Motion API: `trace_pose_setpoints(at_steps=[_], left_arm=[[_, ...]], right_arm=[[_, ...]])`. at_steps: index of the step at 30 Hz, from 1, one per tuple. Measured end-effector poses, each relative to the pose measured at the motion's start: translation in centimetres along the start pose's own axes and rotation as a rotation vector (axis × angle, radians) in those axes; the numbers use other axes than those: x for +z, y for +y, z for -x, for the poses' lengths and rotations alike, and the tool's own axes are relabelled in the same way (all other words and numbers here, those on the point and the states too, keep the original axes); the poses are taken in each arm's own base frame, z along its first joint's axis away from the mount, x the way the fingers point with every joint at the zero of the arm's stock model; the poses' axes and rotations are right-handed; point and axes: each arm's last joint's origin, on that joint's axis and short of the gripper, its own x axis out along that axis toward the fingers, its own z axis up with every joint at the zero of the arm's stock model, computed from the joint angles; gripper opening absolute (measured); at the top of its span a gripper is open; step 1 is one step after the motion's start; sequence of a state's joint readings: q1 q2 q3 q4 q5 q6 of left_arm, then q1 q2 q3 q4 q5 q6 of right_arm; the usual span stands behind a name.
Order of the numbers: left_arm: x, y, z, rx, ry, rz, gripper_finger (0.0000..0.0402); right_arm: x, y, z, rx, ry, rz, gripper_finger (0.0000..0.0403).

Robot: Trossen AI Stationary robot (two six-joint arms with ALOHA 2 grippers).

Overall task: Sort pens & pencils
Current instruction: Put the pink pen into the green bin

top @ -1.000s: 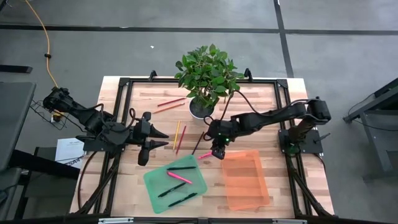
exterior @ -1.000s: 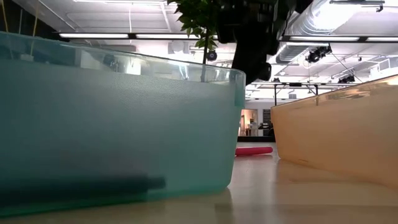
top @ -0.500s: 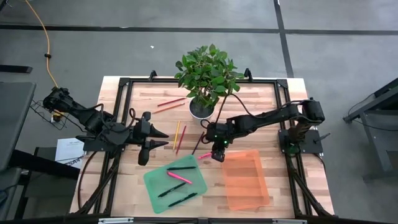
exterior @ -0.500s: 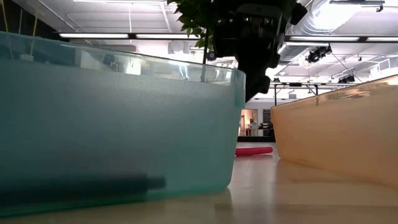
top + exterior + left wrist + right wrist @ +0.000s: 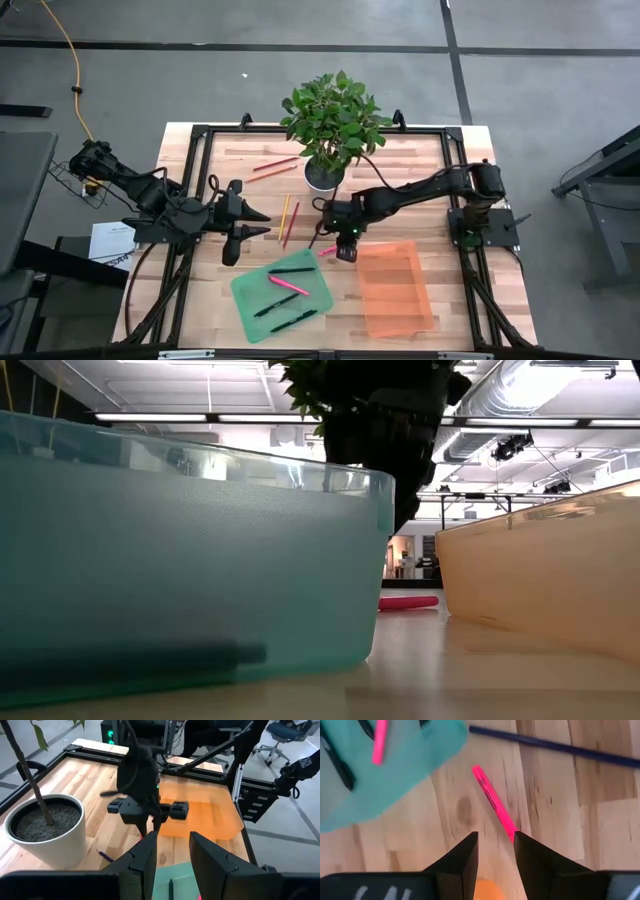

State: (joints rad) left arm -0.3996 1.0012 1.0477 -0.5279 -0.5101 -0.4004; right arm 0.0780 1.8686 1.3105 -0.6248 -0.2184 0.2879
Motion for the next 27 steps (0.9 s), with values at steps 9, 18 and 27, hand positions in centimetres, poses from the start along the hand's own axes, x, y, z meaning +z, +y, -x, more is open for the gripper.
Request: trace_pose_setpoints(at_steps=[9,18,27], left_arm=[[0.0,0.0,0.0,0.001,0.002,-0.001,0.0101],[0.0,0.0,0.0,0.002,0.005,-0.004,0.0101],[-0.1,0.0,0.0,0.002,0.005,-0.004,0.0101]], right_arm=[[-0.3,-0.5,-1.4,-0.032,0.087,0.035,0.0115],[-0.4,-1.1,-1.3,-0.089,0.102,0.065,0.0115],[-0.4,-1.8,-1.1,-0.098,0.120,0.084,0.0114]])
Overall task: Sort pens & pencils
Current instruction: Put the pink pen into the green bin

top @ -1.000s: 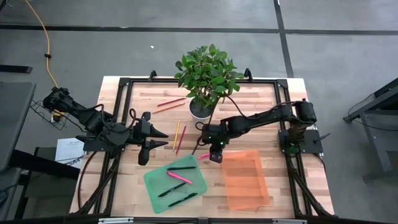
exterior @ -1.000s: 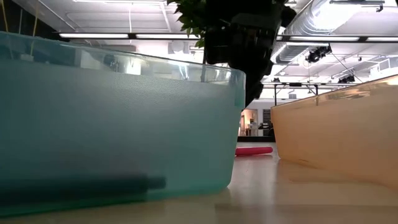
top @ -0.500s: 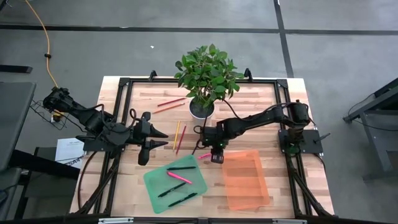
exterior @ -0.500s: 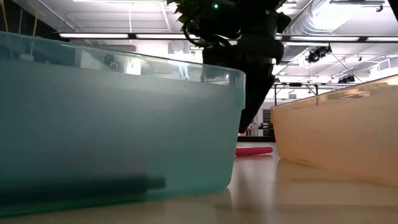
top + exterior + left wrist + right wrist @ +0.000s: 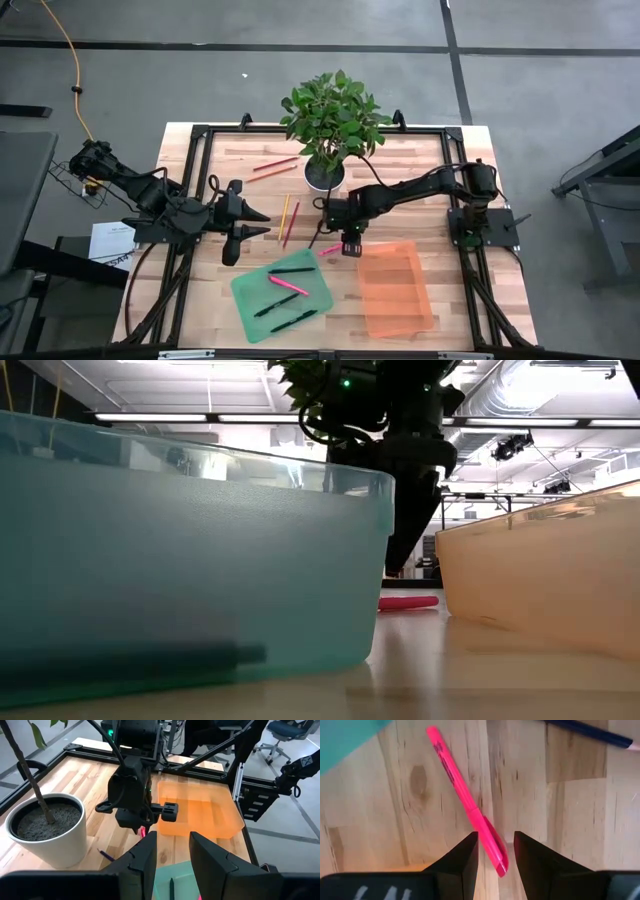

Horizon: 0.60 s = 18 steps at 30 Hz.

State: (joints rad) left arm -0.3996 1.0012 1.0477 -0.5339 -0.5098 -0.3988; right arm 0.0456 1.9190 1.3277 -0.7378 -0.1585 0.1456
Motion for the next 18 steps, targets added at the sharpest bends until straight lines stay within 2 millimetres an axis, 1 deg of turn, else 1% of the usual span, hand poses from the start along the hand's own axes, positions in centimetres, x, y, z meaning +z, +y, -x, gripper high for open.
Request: trace_pose_setpoints(at_steps=[4,9,15,18], left_arm=[[0.0,0.0,0.0,0.000,0.000,0.000,0.0101],[0.0,0.0,0.0,0.000,-0.001,0.000,0.0101],[0.0,0.0,0.0,0.000,-0.001,0.000,0.0101],[0.0,0.0,0.0,0.000,0.000,0.000,0.0101]], right_arm=[[-0.1,0.0,0.0,0.002,0.011,0.018,0.0114],[-0.1,0.0,-0.8,0.026,0.032,0.020,0.0114],[-0.1,0.3,-0.9,0.028,0.027,0.029,0.0114],[-0.2,0.2,-1.5,0.024,0.053,0.024,0.0114]])
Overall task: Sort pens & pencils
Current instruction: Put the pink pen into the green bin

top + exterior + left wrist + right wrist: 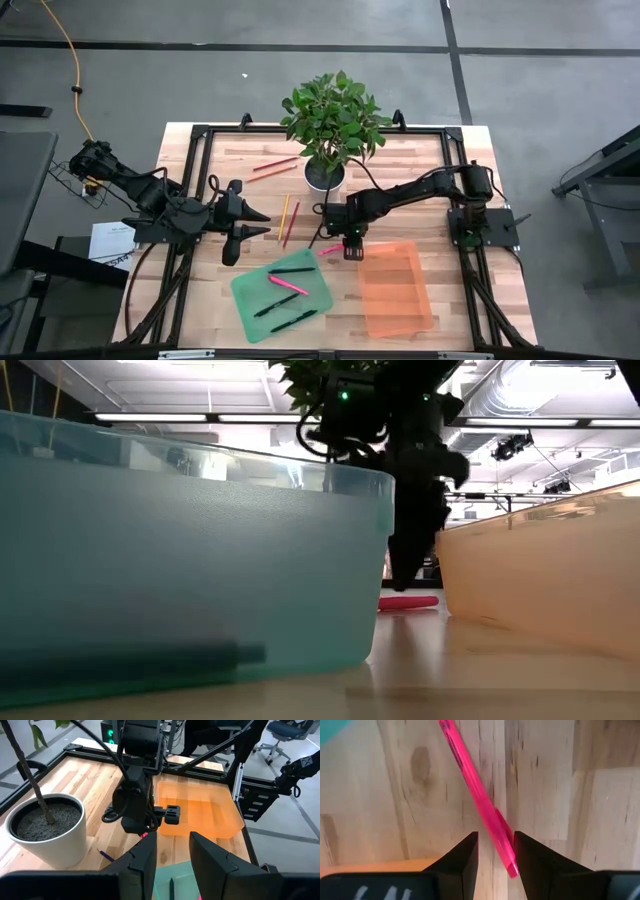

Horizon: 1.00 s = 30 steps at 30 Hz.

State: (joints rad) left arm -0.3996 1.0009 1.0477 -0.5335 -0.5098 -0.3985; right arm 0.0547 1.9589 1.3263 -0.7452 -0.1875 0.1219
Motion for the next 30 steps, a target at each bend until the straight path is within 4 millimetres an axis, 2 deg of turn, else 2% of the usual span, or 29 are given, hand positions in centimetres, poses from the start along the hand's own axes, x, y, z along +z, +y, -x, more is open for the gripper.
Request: trace_pose_setpoints(at_steps=[8,25,30], left_arm=[[0.0,0.0,0.0,-0.001,-0.002,0.002,0.0101],[0.0,0.0,0.0,-0.001,0.000,0.000,0.0101],[0.0,0.0,0.0,0.000,0.000,0.000,0.0101]], right_arm=[[-0.1,-0.2,-1.2,-0.008,0.036,0.003,0.0114],[-0.1,-0.5,-1.3,-0.054,0.037,-0.013,0.0113],[-0.1,-0.5,-1.3,-0.060,0.034,-0.018,0.0091]])
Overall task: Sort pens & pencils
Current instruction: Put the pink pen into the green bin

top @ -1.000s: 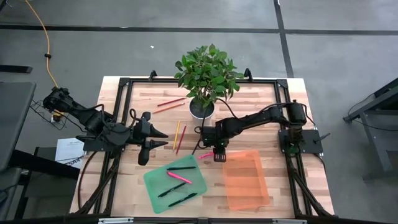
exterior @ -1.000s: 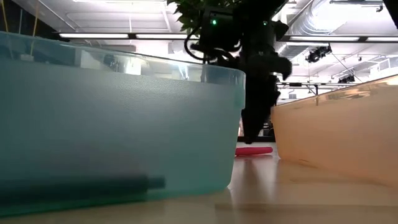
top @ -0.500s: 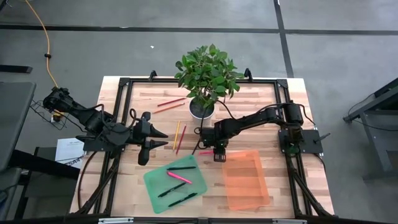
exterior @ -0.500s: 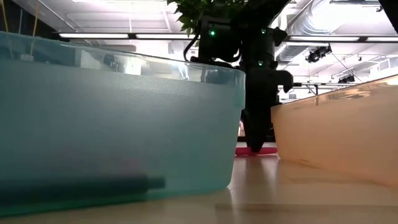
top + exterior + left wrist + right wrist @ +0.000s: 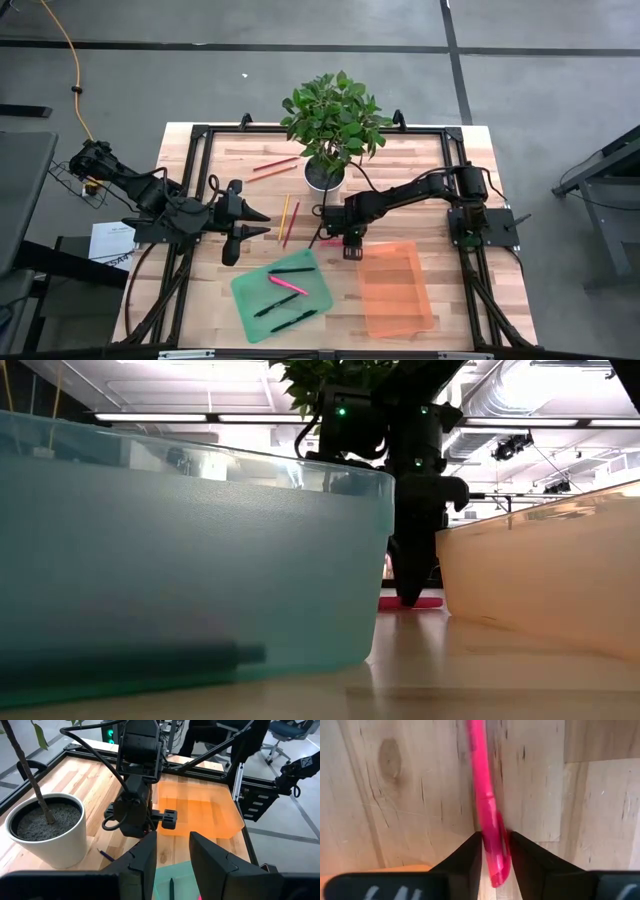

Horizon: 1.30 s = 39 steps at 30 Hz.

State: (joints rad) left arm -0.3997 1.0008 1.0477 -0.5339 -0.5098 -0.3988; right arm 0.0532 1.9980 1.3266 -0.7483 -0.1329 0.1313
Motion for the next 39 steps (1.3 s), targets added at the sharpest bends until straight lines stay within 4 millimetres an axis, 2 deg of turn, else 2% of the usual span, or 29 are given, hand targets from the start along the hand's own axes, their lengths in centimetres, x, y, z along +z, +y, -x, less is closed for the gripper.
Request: trace_pose_setpoints(at_steps=[6,10,16,28,33,39], left_arm=[[0.0,0.0,0.0,0.000,0.000,0.000,0.0101],[0.0,0.0,0.0,0.000,0.000,0.000,0.0101],[0.0,0.0,0.0,0.000,0.000,-0.001,0.0101],[-0.4,0.2,0.0,0.012,0.040,-0.021,0.0101],[-0.7,0.6,0.4,0.026,0.071,-0.014,0.0101],[-0.6,1.1,1.5,0.020,0.056,-0.007,0.0101]], right_arm=[[0.1,0.0,0.1,0.000,-0.007,-0.006,0.0042],[0.3,0.0,0.2,0.001,-0.019,-0.009,0.0024],[1.7,0.2,1.8,-0.020,-0.073,-0.002,0.0026],[4.6,0.8,7.0,-0.051,-0.174,0.002,0.0027],[4.7,1.2,8.5,-0.060,-0.155,-0.022,0.0027],[4.0,3.3,10.0,-0.070,-0.161,0.000,0.0027]])
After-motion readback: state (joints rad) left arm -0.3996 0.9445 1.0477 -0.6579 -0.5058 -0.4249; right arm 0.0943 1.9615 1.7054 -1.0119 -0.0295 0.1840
